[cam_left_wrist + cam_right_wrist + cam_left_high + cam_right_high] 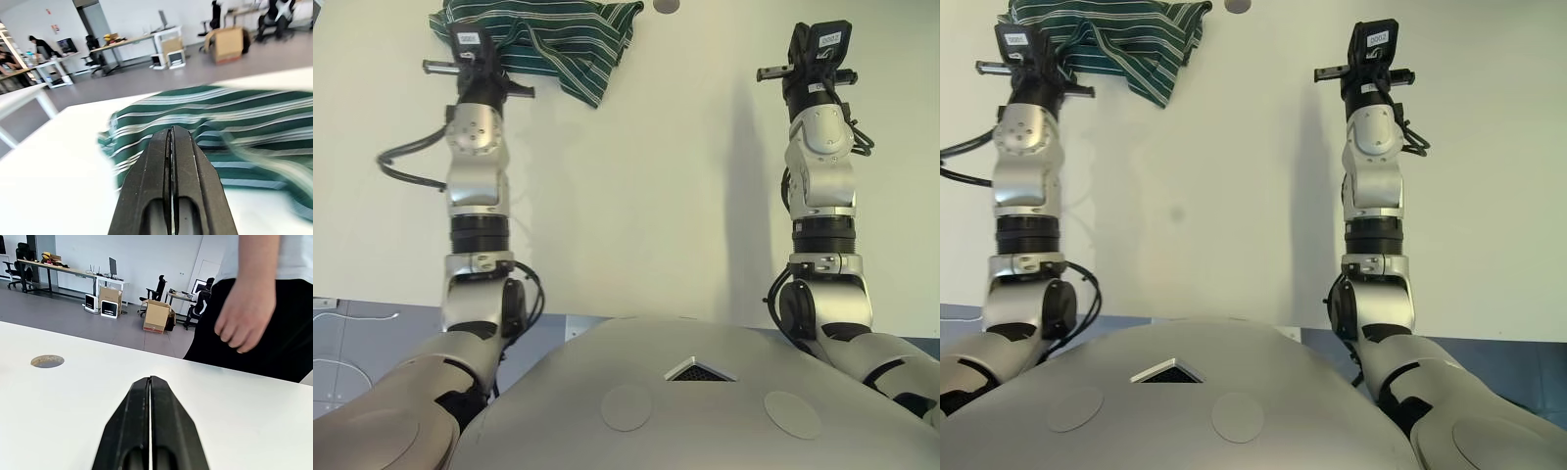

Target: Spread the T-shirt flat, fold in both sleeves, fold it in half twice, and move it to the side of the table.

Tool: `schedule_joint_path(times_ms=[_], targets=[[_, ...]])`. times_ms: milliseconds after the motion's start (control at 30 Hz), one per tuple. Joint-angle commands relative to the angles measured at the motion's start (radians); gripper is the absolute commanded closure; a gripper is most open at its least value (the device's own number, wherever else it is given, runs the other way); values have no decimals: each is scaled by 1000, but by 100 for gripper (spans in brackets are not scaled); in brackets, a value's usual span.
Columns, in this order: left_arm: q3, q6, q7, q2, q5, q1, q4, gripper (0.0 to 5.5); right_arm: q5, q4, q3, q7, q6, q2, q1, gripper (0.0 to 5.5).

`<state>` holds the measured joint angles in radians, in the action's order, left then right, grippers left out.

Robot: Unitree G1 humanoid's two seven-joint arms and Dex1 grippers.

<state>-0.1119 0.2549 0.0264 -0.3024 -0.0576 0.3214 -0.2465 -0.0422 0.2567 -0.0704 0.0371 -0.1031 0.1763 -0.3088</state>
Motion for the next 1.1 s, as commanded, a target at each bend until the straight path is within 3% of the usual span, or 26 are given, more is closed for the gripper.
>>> schedule_joint_path(times_ms=[33,167,233,267,400,500,600,700,833,967,1100], targets=[[39,132,121,-115,-35,91,-158,548,-9,-1,27,20,-3,0,-12,550],[166,180,331,-92,-55,176,-494,548,5,22,27,17,-6,-13,-28,550],[189,228,409,-70,-29,177,-524,548,9,34,16,9,-4,-9,-40,550],[211,257,473,-67,-9,158,-472,548,10,36,12,6,-4,-7,-43,550],[453,443,789,-142,166,-103,222,548,-1,30,21,19,12,-3,-29,550],[550,579,812,-169,233,-183,502,548,26,38,46,126,18,20,-50,550],[540,654,838,-236,279,-207,612,548,44,73,70,264,17,72,-92,550],[528,651,845,-322,285,-243,666,550,33,96,169,467,46,126,-109,529],[548,564,867,-586,175,-360,656,550,-6,125,241,622,129,211,-128,463],[413,489,906,-744,216,-443,680,550,-22,129,318,758,196,234,-125,395],[266,434,942,-733,318,-434,721,550,-64,138,403,878,266,281,-112,311]])
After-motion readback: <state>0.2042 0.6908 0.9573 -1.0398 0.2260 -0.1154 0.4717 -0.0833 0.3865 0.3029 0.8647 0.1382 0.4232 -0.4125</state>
